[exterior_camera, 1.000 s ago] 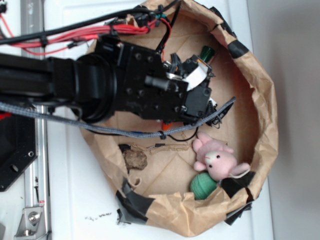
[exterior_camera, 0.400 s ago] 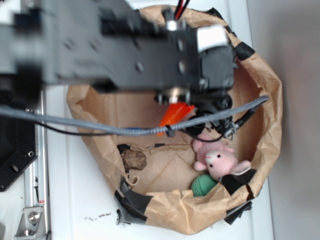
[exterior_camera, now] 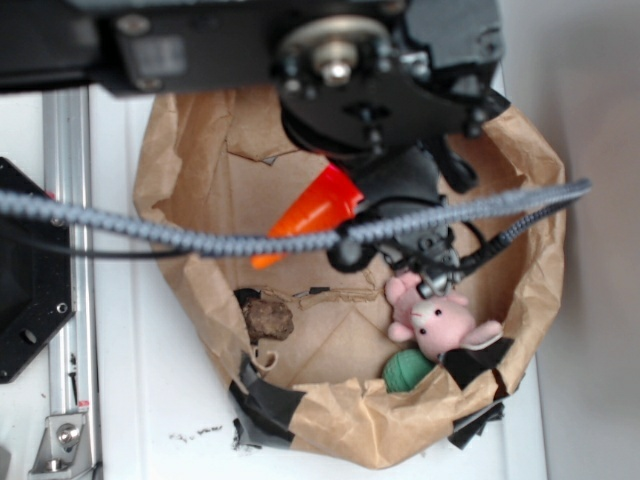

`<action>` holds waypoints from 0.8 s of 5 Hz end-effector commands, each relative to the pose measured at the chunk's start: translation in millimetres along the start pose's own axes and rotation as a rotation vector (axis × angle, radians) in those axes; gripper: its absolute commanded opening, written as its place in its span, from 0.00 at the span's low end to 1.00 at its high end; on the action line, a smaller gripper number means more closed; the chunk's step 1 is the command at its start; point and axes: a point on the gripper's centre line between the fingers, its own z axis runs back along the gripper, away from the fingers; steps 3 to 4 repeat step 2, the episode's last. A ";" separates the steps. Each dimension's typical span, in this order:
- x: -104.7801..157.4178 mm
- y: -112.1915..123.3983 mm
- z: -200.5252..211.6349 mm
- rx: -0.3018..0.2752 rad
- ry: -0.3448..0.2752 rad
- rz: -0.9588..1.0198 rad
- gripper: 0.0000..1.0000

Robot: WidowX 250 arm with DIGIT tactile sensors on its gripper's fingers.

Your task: Grab the carrot.

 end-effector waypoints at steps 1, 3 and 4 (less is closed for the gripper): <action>-1.4 -3.4 3.4 0.006 -0.110 -0.135 0.00; -1.1 -3.4 1.7 0.009 -0.112 -0.129 0.00; -1.1 -3.4 1.7 0.009 -0.112 -0.129 0.00</action>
